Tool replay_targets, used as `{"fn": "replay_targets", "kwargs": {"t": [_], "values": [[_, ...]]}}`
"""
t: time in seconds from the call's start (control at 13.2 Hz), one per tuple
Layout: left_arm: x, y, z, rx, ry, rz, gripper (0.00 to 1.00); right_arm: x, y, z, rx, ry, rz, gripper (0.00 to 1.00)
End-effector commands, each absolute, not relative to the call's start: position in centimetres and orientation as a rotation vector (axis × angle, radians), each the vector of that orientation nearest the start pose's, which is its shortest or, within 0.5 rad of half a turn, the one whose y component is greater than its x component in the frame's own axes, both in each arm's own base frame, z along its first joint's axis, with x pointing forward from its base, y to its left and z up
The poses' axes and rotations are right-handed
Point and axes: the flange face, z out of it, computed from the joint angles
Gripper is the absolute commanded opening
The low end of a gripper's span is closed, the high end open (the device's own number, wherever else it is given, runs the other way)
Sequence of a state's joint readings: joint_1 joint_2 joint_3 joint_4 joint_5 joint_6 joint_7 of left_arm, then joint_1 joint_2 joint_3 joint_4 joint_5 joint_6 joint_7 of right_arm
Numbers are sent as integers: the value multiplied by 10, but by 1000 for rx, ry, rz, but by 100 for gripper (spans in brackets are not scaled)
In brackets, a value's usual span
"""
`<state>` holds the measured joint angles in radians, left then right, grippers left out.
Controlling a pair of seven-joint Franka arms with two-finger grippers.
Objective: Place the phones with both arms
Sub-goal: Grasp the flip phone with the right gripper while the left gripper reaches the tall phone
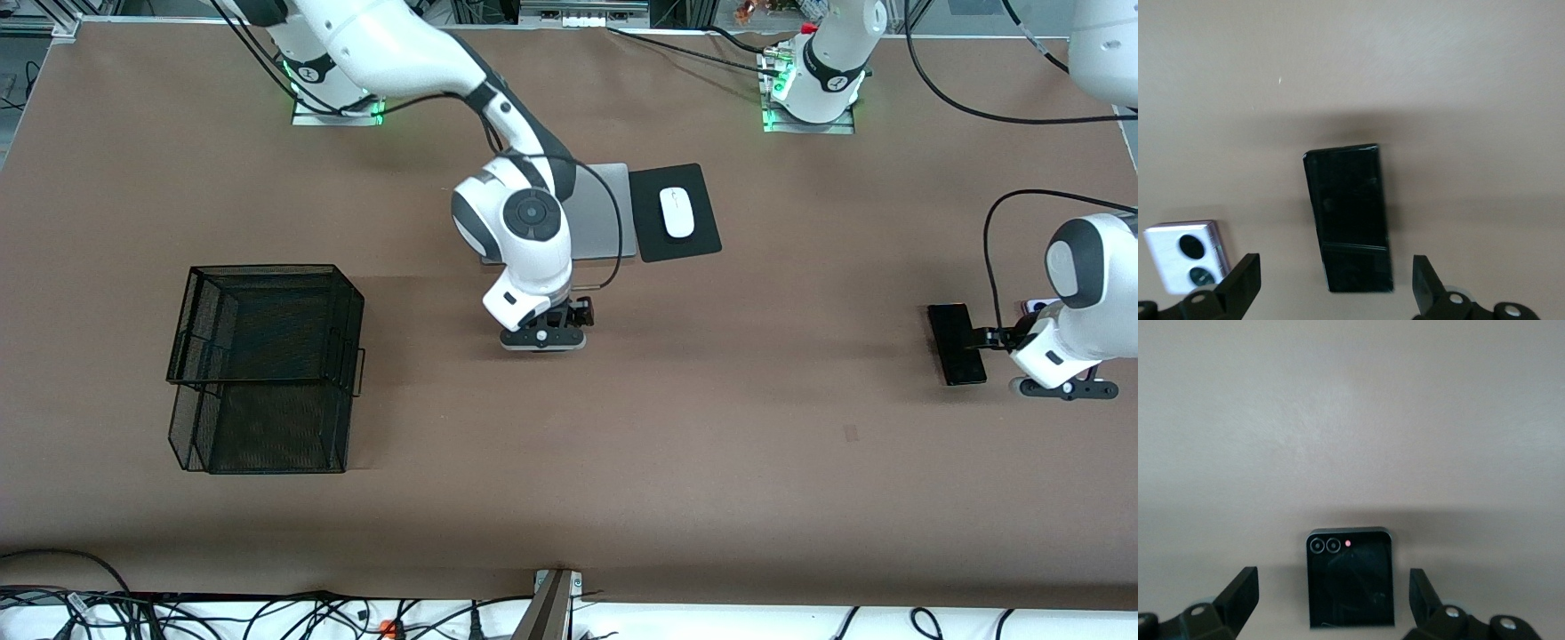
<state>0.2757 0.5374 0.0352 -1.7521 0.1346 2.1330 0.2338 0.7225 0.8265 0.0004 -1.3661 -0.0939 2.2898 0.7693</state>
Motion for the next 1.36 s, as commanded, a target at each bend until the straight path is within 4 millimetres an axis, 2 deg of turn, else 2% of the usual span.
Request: {"fn": "replay_targets", "kwargs": {"t": [0.0, 0.15, 0.38, 0.76, 0.83, 0.91, 0.99, 1.06, 1.14, 1.21, 1.29], "values": [[599, 200, 224, -3122, 2, 263, 100, 560, 493, 208, -3134, -41, -192, 100], [591, 201, 207, -3120, 3, 213, 100, 556, 488, 197, -3149, -39, -166, 100], [583, 215, 181, -3126, -4, 198, 100, 556, 487, 188, -3149, -35, -158, 100], [578, 214, 156, -3188, -91, 219, 100, 552, 490, 176, -3147, -44, -153, 100], [578, 213, 156, -3189, -91, 218, 100, 551, 490, 172, -3151, -46, -149, 100], [578, 213, 157, -3189, -91, 218, 79, 552, 489, 171, -3151, -52, -144, 94], [578, 213, 157, -3189, -91, 218, 58, 554, 486, 171, -3152, -52, -146, 51], [579, 213, 158, -3188, -93, 216, 39, 555, 486, 173, -3151, -55, -150, 16], [581, 214, 160, -3187, -93, 209, 27, 556, 487, 177, -3145, -59, -155, 0], [582, 213, 161, -3187, -88, 207, 20, 558, 487, 183, -3141, -53, -156, 0], [584, 213, 165, -3185, -84, 200, 18, 564, 483, 190, -3138, -34, -159, 0]]}}
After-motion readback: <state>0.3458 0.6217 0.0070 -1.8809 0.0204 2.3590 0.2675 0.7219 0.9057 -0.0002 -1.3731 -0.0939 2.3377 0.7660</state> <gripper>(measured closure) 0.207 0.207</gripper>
